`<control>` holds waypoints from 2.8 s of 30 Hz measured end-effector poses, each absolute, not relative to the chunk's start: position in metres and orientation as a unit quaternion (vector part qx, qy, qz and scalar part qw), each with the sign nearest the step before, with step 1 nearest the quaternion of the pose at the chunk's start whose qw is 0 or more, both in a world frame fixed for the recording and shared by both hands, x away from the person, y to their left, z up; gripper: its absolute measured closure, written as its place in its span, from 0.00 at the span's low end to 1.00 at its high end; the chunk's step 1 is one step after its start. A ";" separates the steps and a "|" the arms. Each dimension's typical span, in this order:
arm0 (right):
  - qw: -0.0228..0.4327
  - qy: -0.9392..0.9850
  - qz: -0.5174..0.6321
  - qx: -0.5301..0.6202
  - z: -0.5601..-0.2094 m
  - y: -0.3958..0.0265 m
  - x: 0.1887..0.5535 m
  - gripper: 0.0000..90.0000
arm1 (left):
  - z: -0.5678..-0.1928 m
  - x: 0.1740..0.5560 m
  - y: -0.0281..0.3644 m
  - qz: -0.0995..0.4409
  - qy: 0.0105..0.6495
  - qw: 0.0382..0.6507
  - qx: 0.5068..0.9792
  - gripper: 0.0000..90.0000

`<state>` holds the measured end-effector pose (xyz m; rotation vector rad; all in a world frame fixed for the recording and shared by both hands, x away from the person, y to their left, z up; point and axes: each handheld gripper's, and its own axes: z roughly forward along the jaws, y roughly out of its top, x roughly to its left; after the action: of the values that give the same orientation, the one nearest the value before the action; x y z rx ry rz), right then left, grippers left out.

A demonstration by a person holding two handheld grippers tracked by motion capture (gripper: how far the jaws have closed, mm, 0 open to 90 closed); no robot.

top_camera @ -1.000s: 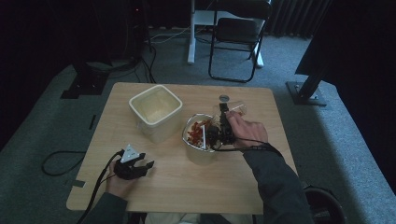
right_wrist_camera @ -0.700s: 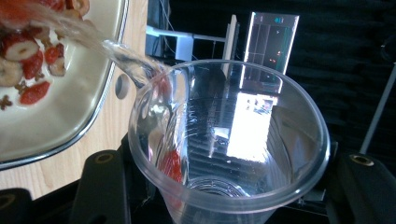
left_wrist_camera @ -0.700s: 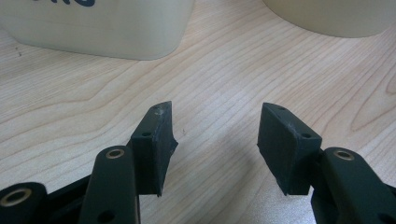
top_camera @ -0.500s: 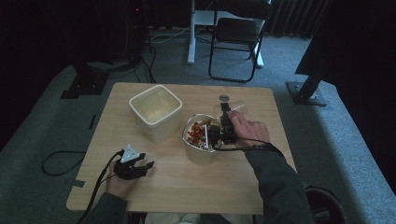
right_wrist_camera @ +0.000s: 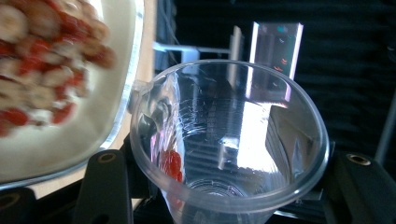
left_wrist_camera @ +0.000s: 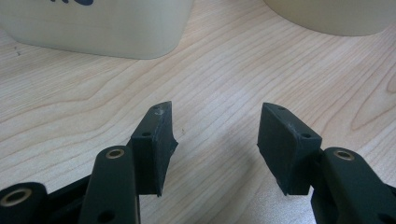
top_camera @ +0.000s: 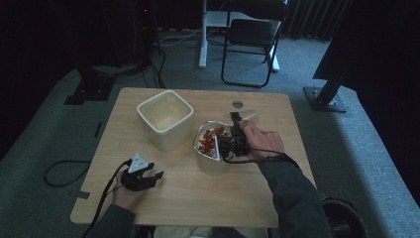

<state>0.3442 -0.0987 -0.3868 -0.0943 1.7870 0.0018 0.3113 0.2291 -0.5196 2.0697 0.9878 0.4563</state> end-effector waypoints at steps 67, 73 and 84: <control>0.664 0.737 -0.063 -0.108 -0.405 -0.099 0.340 0.44 | -0.520 0.311 0.229 0.179 0.388 0.390 0.815 0.51; 0.651 0.752 -0.032 -0.101 -0.403 -0.096 0.337 0.44 | -0.520 0.312 0.229 0.178 0.389 0.391 0.815 0.51; 0.582 0.803 0.130 0.013 -0.388 -0.108 0.342 0.43 | -0.520 0.312 0.229 0.178 0.388 0.390 0.816 0.51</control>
<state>0.3416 -0.1081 -0.3883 0.0308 1.8754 0.3032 0.3116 0.2287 -0.5198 2.0737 0.9869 0.4532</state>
